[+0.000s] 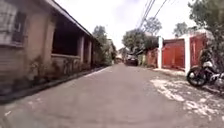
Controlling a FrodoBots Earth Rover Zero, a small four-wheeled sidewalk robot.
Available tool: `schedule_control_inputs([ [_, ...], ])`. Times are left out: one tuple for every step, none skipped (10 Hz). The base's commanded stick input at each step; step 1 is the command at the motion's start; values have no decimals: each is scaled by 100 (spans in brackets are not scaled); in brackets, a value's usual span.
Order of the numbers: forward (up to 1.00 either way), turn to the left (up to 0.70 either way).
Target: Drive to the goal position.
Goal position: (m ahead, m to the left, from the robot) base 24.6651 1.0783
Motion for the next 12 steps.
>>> schedule_control_inputs([
  [70, 0],
  [70, 0],
  [70, 0],
  [70, 0],
  [70, 0],
  [70, 0],
  [70, 0],
  [70, 0],
  [70, 0],
  [70, 0],
  [70, 0],
  [70, 0],
])
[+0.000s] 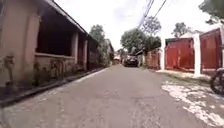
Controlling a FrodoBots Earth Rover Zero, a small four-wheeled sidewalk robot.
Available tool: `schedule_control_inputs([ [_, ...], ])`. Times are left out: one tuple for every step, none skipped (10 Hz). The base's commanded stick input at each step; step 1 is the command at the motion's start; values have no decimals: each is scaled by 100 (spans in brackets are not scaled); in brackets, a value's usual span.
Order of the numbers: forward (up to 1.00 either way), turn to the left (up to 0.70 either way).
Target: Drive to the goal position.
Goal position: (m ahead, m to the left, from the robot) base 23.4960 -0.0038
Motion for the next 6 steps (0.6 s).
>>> schedule_control_inputs([
  [70, 0],
  [70, 0],
  [70, 0],
  [70, 0],
  [70, 0],
  [70, 0],
])
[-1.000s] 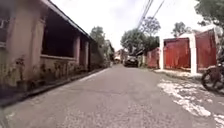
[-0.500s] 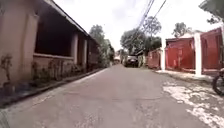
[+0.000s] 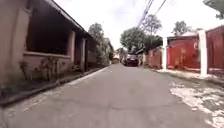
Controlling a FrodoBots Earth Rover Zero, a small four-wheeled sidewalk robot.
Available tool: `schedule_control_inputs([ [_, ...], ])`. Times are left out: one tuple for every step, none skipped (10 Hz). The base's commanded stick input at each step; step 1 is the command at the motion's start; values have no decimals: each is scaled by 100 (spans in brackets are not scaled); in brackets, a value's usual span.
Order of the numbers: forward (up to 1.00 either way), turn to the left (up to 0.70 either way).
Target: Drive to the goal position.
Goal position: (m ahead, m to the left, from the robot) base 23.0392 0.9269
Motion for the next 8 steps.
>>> schedule_control_inputs([
  [70, 0],
  [70, 0],
  [70, 0],
  [70, 0],
  [70, 0],
  [70, 0],
  [70, 0],
  [70, 0],
])
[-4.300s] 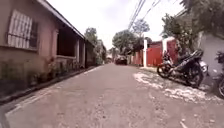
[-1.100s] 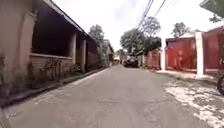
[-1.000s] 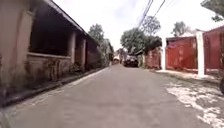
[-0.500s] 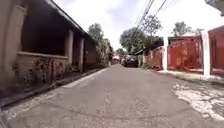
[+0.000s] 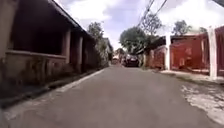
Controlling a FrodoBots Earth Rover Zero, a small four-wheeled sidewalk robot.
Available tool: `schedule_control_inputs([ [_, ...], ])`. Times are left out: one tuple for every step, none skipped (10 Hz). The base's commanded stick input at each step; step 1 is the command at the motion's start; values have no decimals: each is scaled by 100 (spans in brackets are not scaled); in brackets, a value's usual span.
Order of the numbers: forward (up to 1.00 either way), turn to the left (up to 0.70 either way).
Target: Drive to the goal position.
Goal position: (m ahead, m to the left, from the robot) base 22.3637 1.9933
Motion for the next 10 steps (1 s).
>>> schedule_control_inputs([
  [70, 0],
  [70, 0],
  [70, 0],
  [70, 0],
  [70, 0],
  [70, 0],
  [70, 0],
  [70, 0],
  [70, 0],
  [70, 0],
])
